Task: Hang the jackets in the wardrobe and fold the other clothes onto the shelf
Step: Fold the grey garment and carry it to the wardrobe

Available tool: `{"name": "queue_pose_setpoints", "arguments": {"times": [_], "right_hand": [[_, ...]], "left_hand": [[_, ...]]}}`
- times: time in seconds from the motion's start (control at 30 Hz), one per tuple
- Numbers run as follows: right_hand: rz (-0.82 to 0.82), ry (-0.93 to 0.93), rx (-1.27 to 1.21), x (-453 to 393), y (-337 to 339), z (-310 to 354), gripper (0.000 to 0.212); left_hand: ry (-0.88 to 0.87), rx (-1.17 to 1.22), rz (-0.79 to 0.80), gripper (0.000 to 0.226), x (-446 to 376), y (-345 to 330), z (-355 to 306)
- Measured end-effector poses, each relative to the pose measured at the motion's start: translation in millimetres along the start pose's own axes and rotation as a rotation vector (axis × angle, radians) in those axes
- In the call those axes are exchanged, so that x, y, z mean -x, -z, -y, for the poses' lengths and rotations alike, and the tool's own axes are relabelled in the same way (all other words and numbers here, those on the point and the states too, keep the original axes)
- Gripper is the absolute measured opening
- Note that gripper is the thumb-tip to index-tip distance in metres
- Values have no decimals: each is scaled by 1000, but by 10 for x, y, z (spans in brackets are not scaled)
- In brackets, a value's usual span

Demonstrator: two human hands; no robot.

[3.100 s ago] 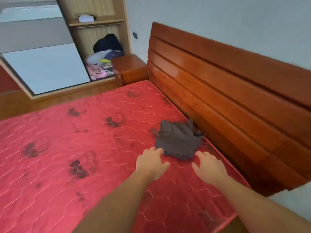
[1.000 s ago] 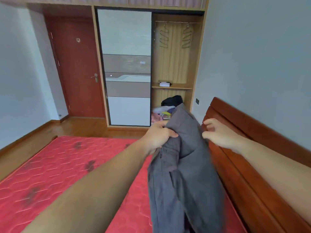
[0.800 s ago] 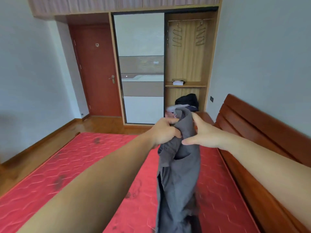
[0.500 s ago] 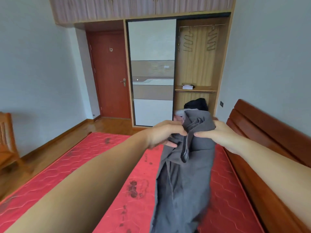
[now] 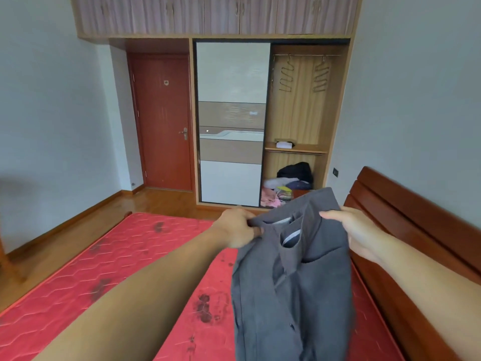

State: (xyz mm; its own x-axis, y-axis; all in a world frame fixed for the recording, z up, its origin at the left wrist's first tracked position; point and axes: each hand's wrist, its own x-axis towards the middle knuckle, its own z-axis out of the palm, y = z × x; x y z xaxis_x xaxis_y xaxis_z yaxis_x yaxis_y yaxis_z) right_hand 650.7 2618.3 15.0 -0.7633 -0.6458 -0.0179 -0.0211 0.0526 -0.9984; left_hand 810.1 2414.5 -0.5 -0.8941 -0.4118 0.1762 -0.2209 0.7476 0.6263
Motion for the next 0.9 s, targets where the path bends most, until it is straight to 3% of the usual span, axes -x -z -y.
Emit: {"name": "queue_pose_setpoints", "arguments": {"times": [0.1,0.2,0.27,0.37,0.43,0.47,0.57,0.67,0.77,0.9], "right_hand": [[-106,94,264,15,-106,-44,17],[-284,284,828,56,-300,-109,42],[-177,214,698,142,-486,-66,33],[70,-115,374,224,-729,-18,63],[127,-128,321,242,-857,-65,77],[118,-119,285,210,-898,-110,73],[103,-122,294,137,-966,-198,59],[3,-41,613,98,-888,-354,47],[-143,62,874,55,-590,-354,11],[-148,94,1027,11,-326,-96,21]], "left_hand": [[61,232,9,17,-43,77,75],[102,431,7,19,-91,16,40],[104,522,-38,17,-118,-29,-20],[93,544,-51,16,-180,-30,-105],[93,564,-54,17,-207,-16,-158],[92,568,-63,16,-220,-6,-173],[110,548,-107,16,-214,51,-150],[88,487,-157,17,-191,191,-64],[26,204,-181,22,-132,440,43],[41,-128,-132,35,-38,634,96]]}}
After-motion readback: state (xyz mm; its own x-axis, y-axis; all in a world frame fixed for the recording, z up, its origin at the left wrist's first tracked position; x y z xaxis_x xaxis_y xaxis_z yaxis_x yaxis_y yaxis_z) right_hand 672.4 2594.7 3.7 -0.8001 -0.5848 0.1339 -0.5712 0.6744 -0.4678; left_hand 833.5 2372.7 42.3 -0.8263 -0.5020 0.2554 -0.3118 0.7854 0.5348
